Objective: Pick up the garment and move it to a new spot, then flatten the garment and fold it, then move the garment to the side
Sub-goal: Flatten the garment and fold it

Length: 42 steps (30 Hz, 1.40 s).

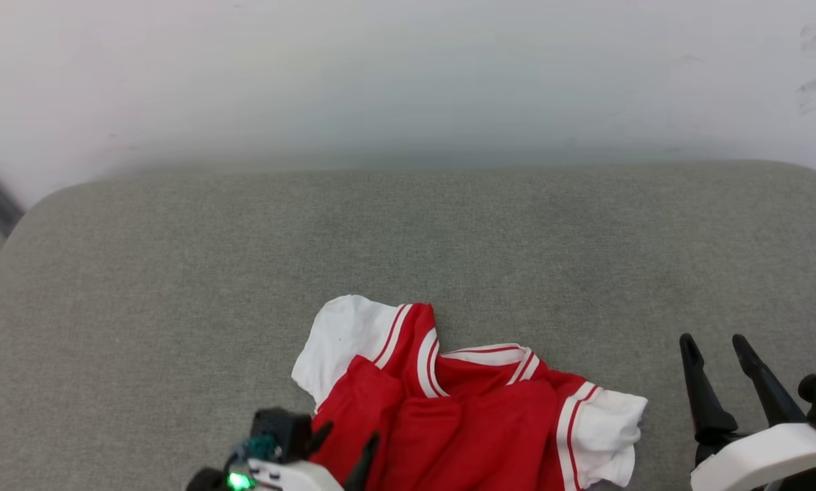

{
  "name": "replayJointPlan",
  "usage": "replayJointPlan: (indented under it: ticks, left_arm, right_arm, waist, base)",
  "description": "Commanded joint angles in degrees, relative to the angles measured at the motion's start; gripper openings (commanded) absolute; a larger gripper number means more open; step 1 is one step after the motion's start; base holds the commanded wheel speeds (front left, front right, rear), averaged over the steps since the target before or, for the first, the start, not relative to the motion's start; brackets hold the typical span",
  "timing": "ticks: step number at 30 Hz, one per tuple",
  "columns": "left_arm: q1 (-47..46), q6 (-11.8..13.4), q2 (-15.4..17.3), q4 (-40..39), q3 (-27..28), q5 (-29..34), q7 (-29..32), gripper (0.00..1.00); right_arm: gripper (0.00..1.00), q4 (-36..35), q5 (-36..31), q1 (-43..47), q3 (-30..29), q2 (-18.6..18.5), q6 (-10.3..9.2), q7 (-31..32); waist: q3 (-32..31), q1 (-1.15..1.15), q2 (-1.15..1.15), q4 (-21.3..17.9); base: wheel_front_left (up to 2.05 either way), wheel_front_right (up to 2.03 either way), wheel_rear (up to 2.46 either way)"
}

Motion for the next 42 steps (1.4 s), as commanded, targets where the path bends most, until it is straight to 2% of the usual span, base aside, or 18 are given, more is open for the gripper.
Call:
replayJointPlan:
  ticks: [1, 4, 12, 18, 19, 21, 24, 28, 33, 37, 39, 42]
  left_arm:
    - [-1.96, -0.26, 0.64, 0.44, 0.59, 0.23, 0.58, 1.0]
    - [-6.4, -1.97, 1.61, 2.24, 1.15, -0.18, 2.98, 1.0]
    - [-17.72, -10.3, 1.77, 11.54, 1.13, -4.29, 9.67, 1.0]
    - [-21.95, -14.77, 1.58, 18.95, -0.21, -6.41, 13.7, 1.0]
    - [-22.21, -15.2, 1.61, 19.41, -0.32, -6.58, 13.78, 0.48]
    - [-22.07, -15.73, 1.51, 19.71, -0.34, -7.26, 13.92, 0.0]
    - [-21.74, -15.64, 2.56, 18.84, -0.1, -6.57, 12.84, 0.0]
    - [-19.99, -14.31, 4.43, 14.98, 0.37, -5.01, 10.69, 0.0]
    - [-15.06, -11.12, 8.25, 6.55, 0.61, -3.24, 10.28, 0.0]
    - [-7.41, -8.15, 11.55, 0.22, -0.68, -4.25, 13.47, 0.0]
    - [-5.33, -7.44, 12.05, -0.86, -0.93, -5.01, 14.25, 0.0]
    - [0.13, -5.09, 13.52, -2.5, -1.21, -6.87, 16.01, 0.0]
  right_arm:
    - [1.0, -0.34, 0.19, 0.68, -0.03, 0.05, 0.0, -0.08]
    - [1.0, -0.29, 0.35, -0.15, 0.15, 0.05, 0.0, -0.4]
    - [1.0, 0.15, 0.46, -2.94, 1.56, 0.04, -0.01, -1.04]
    - [1.0, 1.67, 0.94, -4.02, 1.73, 0.04, -0.01, -2.52]
    - [1.0, 1.9, 0.97, -4.14, 1.61, 0.05, 0.0, -2.71]
    - [1.0, 2.31, 1.01, -4.29, 1.38, 0.05, 0.0, -3.11]
    - [1.0, 2.95, 1.28, -4.34, 1.05, 0.05, 0.0, -3.51]
    - [1.0, 3.62, 1.43, -3.99, 0.42, 0.05, 0.0, -3.6]
    - [1.0, 4.11, 1.41, -3.16, -0.22, 0.04, 0.0, -3.29]
    - [1.0, 4.11, 1.38, -2.39, -0.83, 0.04, 0.0, -3.1]
    - [1.0, 4.09, 1.35, -2.17, -1.03, 0.05, 0.0, -3.06]
    - [1.0, 3.95, 1.38, -1.57, -1.11, 0.05, -0.01, -2.74]
  waist:
    - [0.36, 0.0, 0.0, -0.03]
    - [1.61, 0.0, 0.0, -0.25]
    - [7.17, 0.0, 0.0, -2.85]
    - [9.32, 0.0, 0.0, -4.65]
    - [9.42, 0.0, 0.0, -4.75]
    - [9.57, 0.0, 0.0, -4.78]
    - [9.43, 0.0, 0.0, -4.44]
    - [8.42, 0.0, 0.0, -3.1]
    - [6.65, 0.0, 0.0, -0.93]
    - [5.07, 0.0, 0.0, 0.6]
    - [4.75, 0.0, 0.0, 1.0]
    - [3.94, 0.0, 0.0, 1.77]
  base:
    - [0.0, 0.0, 0.0]
    - [0.0, 0.0, 0.0]
    - [0.0, 0.0, 0.0]
    - [0.0, 0.0, 0.0]
    - [0.0, 0.0, 0.0]
    - [0.0, 0.0, 0.0]
    - [0.0, 0.0, 0.0]
    - [0.0, 0.0, 0.0]
    - [0.0, 0.0, 0.0]
    - [0.0, 0.0, 0.0]
    - [0.0, 0.0, 0.0]
    - [0.0, 0.0, 0.0]
